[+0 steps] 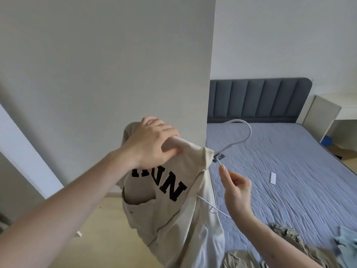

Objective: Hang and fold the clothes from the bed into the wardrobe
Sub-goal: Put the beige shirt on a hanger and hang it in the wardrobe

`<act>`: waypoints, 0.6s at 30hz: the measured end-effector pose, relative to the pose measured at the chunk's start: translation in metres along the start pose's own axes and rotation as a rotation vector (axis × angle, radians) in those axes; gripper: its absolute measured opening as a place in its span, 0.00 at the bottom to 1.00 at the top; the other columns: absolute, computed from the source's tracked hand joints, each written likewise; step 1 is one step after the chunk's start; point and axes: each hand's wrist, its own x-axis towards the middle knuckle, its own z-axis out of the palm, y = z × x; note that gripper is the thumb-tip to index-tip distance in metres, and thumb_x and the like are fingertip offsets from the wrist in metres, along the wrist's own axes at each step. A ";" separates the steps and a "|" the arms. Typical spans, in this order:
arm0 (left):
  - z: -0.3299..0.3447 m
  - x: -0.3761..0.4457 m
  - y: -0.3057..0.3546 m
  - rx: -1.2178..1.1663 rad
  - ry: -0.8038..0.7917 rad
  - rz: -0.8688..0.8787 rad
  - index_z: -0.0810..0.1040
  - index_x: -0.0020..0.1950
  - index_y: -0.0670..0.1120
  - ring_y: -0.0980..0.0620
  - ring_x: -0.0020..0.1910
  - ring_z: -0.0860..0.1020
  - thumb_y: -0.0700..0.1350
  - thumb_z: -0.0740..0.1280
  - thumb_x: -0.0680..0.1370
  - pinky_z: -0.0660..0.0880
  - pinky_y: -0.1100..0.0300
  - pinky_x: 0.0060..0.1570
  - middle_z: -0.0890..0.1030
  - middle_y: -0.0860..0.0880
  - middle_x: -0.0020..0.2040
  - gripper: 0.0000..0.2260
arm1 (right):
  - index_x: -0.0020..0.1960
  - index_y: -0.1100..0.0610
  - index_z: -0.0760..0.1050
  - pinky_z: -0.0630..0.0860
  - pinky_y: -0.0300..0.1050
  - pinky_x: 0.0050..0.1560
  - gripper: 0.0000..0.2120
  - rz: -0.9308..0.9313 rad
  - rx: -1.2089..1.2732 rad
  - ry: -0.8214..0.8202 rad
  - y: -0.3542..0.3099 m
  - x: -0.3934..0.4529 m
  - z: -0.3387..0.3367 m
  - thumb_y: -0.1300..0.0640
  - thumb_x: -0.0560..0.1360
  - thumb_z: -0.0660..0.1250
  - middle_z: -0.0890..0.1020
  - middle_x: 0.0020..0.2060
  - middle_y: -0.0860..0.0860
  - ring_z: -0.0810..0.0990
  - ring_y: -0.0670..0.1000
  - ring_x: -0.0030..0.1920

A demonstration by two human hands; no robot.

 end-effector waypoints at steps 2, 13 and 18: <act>0.004 0.009 -0.011 -0.013 -0.016 0.033 0.76 0.44 0.54 0.55 0.44 0.74 0.64 0.54 0.80 0.67 0.58 0.50 0.77 0.58 0.41 0.19 | 0.28 0.56 0.57 0.55 0.36 0.27 0.32 0.007 0.000 -0.016 0.003 0.001 -0.003 0.37 0.74 0.70 0.58 0.24 0.47 0.55 0.47 0.26; 0.012 0.013 -0.035 -0.114 0.059 0.009 0.71 0.37 0.50 0.54 0.34 0.71 0.60 0.57 0.79 0.67 0.58 0.32 0.72 0.54 0.34 0.18 | 0.60 0.52 0.85 0.82 0.47 0.53 0.14 0.639 0.171 -0.428 0.036 0.038 -0.073 0.54 0.77 0.67 0.84 0.61 0.52 0.83 0.55 0.60; -0.007 0.022 -0.042 -0.142 0.129 0.032 0.70 0.36 0.50 0.55 0.34 0.71 0.60 0.59 0.79 0.65 0.60 0.31 0.73 0.53 0.37 0.18 | 0.67 0.46 0.80 0.78 0.47 0.59 0.23 0.702 -0.046 -0.675 0.055 0.026 -0.082 0.62 0.75 0.71 0.83 0.63 0.45 0.83 0.51 0.62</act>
